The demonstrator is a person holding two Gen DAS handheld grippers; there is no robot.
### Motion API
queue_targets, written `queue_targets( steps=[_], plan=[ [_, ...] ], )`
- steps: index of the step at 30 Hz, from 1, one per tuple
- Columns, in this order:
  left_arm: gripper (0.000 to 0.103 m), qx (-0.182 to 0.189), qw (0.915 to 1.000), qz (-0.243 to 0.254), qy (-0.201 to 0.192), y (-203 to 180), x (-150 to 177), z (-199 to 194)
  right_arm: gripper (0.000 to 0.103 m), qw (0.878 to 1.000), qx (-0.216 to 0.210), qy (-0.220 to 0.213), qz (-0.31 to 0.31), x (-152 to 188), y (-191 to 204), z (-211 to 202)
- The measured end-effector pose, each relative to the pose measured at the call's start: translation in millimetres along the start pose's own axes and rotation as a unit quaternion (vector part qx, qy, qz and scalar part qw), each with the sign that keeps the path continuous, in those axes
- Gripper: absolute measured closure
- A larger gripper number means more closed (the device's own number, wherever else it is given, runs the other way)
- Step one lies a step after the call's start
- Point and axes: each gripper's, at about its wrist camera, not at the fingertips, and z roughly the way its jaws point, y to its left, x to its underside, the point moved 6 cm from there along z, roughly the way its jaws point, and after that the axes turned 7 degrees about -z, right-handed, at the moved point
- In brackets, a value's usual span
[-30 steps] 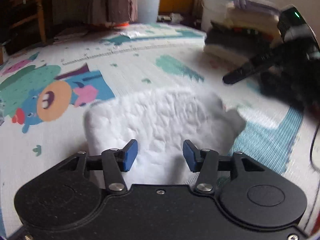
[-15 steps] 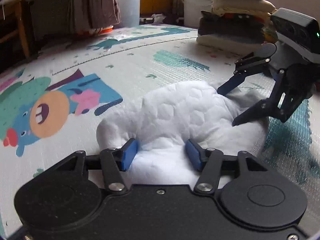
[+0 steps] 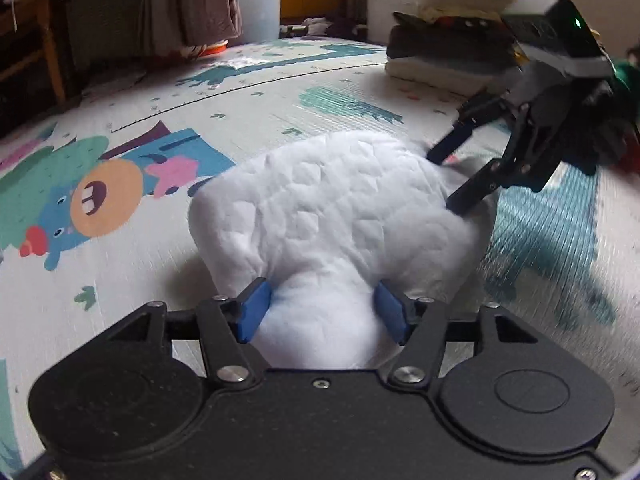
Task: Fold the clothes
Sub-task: 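Grasp the folded garment with the right tool while the left tool grasps it too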
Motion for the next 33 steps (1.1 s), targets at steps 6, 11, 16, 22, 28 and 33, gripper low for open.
queue_targets(
  steps=[6, 11, 16, 22, 28, 33],
  plan=[
    [0.042, 0.011, 0.9791, -0.199, -0.040, 51.4, -12.8, -25.3, 0.025, 0.984, 0.018, -0.066, 0.163, 18.1, -26.9, -43.3],
    [0.042, 0.046, 0.9310, -0.362, -0.006, 83.9, 4.8, -4.6, 0.023, 0.942, -0.025, -0.055, 0.329, 44.7, -68.0, -29.0],
    [0.046, 0.070, 0.9090, -0.411, 0.014, 79.9, 11.0, 11.2, 0.021, 0.936, -0.042, -0.049, 0.345, 46.7, -66.8, -17.3],
    [0.073, 0.063, 0.8940, -0.442, 0.032, 70.7, 11.3, 13.3, 0.055, 0.941, -0.055, -0.036, 0.331, 37.3, -45.0, -6.4],
    [0.080, 0.089, 0.8673, -0.486, 0.060, 56.8, 21.3, -3.3, 0.078, 0.919, -0.093, -0.025, 0.382, 50.6, -47.1, -28.9],
    [0.052, 0.091, 0.8861, -0.448, 0.078, 41.0, 40.0, -19.8, 0.050, 0.922, -0.089, -0.003, 0.376, 87.0, -14.0, -56.7]
  ],
)
